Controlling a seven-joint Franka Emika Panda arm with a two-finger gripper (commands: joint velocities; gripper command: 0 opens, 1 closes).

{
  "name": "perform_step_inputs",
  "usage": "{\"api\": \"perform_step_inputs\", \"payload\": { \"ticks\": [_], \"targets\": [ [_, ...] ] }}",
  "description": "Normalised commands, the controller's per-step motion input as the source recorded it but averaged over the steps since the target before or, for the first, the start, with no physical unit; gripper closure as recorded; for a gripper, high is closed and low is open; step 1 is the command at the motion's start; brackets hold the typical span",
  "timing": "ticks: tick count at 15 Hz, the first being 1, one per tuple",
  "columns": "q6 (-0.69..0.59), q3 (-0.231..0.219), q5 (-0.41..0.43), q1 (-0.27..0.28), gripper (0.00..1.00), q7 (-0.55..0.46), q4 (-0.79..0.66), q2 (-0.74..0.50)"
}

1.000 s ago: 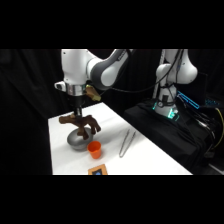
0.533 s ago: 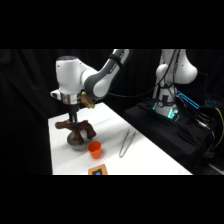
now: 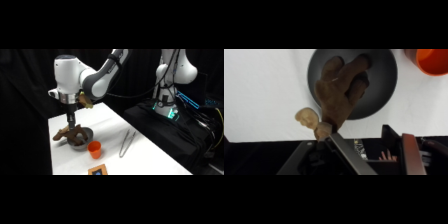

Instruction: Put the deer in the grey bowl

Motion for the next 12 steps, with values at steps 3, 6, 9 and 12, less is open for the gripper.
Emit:
{"api": "perform_step_inputs", "payload": {
  "ticks": [3,6,9,12],
  "targets": [
    [0.0,-0.051,-0.055,0.06,0.0,0.06,-0.08,-0.26],
    [-0.02,-0.021,-0.047,0.064,0.0,0.04,-0.21,-0.44],
    [-0.02,0.013,-0.035,0.059,0.0,0.03,-0.29,-0.48],
    [0.01,0.043,-0.004,0.03,0.0,0.01,-0.31,-0.42]
  ]
}}
